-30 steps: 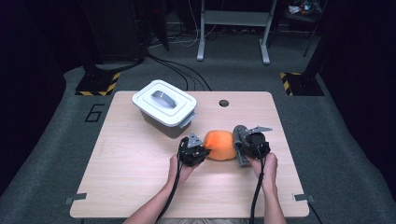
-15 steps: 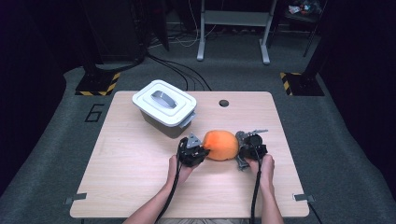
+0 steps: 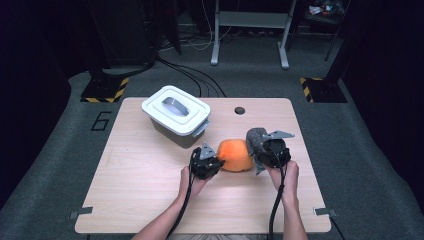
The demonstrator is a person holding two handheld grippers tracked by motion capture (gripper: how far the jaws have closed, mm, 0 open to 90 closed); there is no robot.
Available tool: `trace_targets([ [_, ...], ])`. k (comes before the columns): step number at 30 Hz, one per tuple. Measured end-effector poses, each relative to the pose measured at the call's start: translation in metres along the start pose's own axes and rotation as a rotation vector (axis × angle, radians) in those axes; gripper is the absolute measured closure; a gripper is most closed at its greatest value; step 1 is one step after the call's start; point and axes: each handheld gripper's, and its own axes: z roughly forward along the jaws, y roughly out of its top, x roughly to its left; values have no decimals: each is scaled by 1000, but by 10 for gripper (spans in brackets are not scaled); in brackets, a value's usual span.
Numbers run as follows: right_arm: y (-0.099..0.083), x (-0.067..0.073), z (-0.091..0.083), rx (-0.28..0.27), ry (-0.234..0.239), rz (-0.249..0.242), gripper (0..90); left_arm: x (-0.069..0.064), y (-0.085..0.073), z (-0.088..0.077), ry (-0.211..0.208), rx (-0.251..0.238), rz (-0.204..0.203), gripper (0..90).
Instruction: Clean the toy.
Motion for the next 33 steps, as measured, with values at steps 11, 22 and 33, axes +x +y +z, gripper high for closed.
trace_targets([
  [11,21,36,-2,-54,128,-104,671,-5,4,0,-11,10,24,769],
  [22,19,47,18,-11,65,-146,676,-6,4,3,-12,11,22,762],
  [33,7,30,14,-4,14,-106,681,-4,4,4,-18,9,6,762],
])
